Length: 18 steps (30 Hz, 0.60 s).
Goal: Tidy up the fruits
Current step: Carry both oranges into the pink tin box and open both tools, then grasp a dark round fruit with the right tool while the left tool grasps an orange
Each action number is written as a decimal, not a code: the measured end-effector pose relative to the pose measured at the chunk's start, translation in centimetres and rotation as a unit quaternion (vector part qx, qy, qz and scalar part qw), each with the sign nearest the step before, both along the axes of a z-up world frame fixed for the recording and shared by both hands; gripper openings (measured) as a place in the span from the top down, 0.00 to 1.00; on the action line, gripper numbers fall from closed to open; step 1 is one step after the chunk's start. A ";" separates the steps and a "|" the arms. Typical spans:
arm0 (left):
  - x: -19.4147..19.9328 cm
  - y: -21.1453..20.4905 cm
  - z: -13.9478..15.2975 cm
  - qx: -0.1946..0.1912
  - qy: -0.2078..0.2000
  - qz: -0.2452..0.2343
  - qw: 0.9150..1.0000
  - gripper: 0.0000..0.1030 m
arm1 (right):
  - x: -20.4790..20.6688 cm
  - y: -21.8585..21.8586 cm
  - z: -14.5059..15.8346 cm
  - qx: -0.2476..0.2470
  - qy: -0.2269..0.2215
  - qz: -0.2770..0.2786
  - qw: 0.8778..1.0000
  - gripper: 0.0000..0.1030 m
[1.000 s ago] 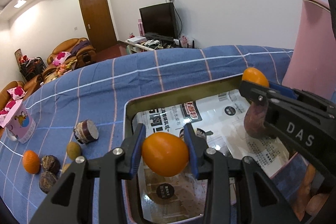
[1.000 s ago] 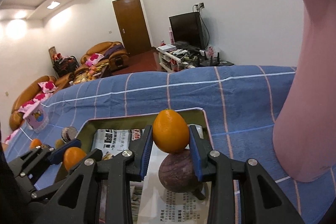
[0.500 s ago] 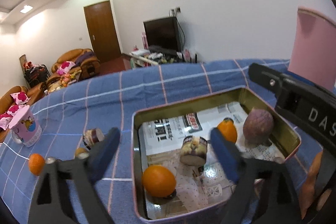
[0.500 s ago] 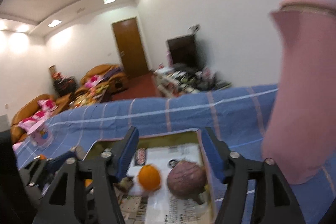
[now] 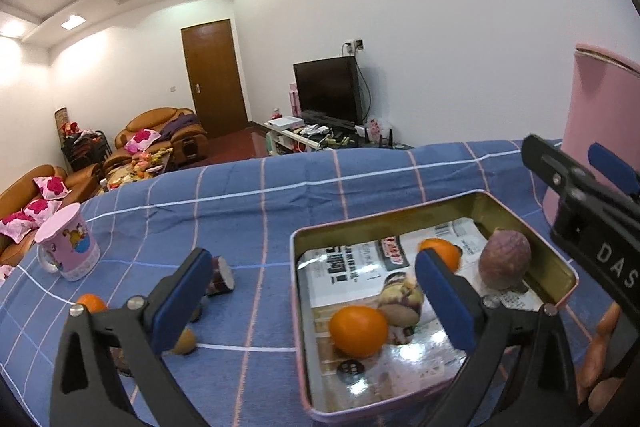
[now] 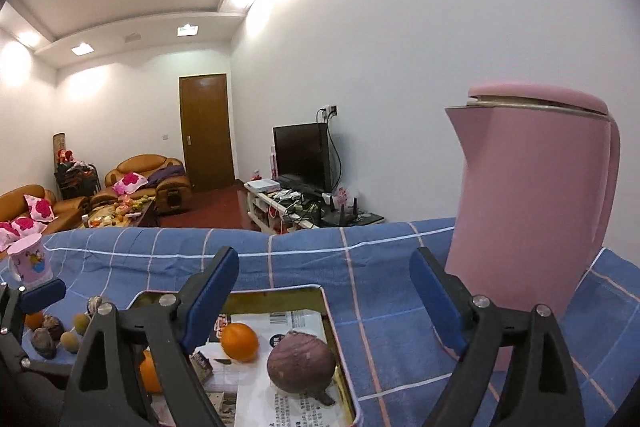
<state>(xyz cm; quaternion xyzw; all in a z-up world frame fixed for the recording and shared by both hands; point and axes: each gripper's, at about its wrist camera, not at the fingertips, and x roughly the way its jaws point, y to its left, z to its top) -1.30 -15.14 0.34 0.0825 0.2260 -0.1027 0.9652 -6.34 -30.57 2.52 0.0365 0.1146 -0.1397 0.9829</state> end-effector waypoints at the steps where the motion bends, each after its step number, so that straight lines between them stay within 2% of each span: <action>1: -0.1 0.3 0.0 -0.003 0.000 0.002 1.000 0.00 | 0.0 0.0 0.0 0.000 0.001 0.001 1.000 0.14; 7: -0.3 2.0 0.0 -0.011 -0.003 0.009 1.000 0.00 | -0.7 0.6 -0.2 0.007 0.008 -0.001 1.000 0.14; 18: -0.5 4.8 -0.3 -0.011 -0.004 0.012 1.000 0.00 | -2.6 2.0 -0.7 0.061 0.012 0.004 0.998 0.14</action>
